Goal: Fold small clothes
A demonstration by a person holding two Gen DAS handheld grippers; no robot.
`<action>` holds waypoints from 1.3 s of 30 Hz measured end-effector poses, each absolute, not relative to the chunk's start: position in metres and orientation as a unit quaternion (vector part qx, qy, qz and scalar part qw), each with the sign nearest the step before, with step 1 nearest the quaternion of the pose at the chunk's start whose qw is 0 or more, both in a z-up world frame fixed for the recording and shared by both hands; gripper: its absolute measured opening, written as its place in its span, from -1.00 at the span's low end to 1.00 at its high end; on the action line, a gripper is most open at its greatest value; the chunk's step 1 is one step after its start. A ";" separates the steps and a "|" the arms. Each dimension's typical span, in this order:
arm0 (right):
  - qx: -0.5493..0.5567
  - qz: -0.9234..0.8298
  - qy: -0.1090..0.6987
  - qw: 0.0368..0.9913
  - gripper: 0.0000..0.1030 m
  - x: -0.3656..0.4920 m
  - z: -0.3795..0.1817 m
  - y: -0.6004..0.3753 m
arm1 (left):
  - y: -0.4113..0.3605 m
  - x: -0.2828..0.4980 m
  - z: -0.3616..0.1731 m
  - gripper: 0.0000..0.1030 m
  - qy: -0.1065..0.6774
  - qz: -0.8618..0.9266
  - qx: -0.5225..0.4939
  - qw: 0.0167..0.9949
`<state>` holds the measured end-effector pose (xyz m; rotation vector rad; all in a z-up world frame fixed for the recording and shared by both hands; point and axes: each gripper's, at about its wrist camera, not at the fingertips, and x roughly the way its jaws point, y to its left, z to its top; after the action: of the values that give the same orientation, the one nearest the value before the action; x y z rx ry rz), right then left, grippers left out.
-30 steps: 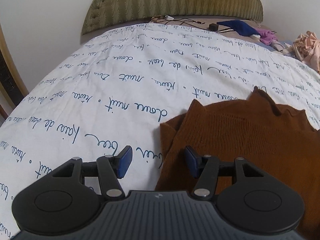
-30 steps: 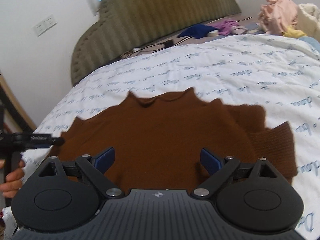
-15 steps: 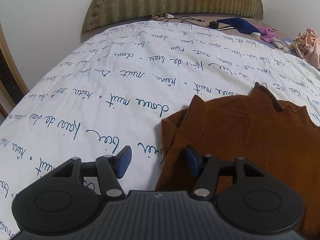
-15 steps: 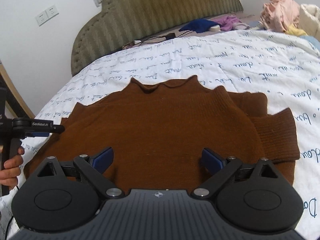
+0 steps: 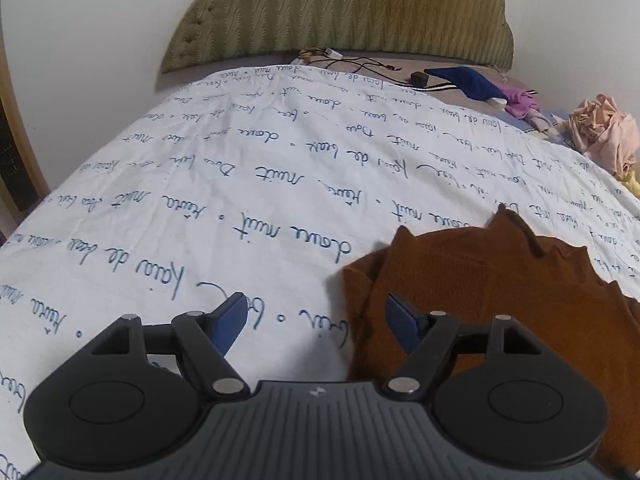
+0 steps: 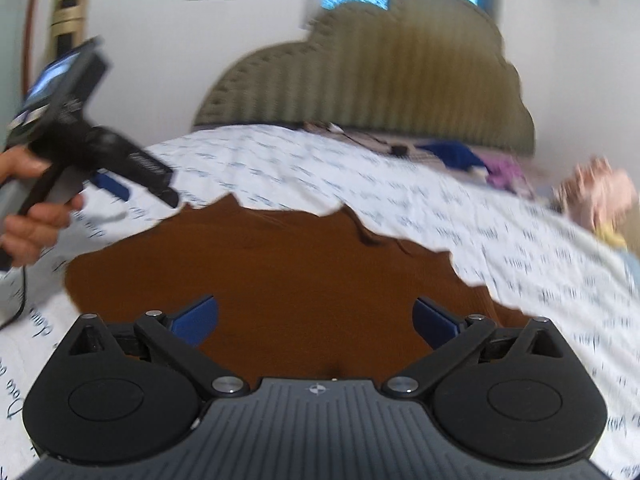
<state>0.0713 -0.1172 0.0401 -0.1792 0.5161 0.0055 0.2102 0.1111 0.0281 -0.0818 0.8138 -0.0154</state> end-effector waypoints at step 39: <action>-0.392 0.002 0.253 0.884 0.97 0.068 -0.041 0.046 | 0.175 0.259 -0.034 0.50 0.470 -0.225 -0.369 0.770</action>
<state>0.0679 0.0456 -0.0406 -0.8159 0.5265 0.0033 0.2593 0.1753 -0.0340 -0.8002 1.0196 -0.4888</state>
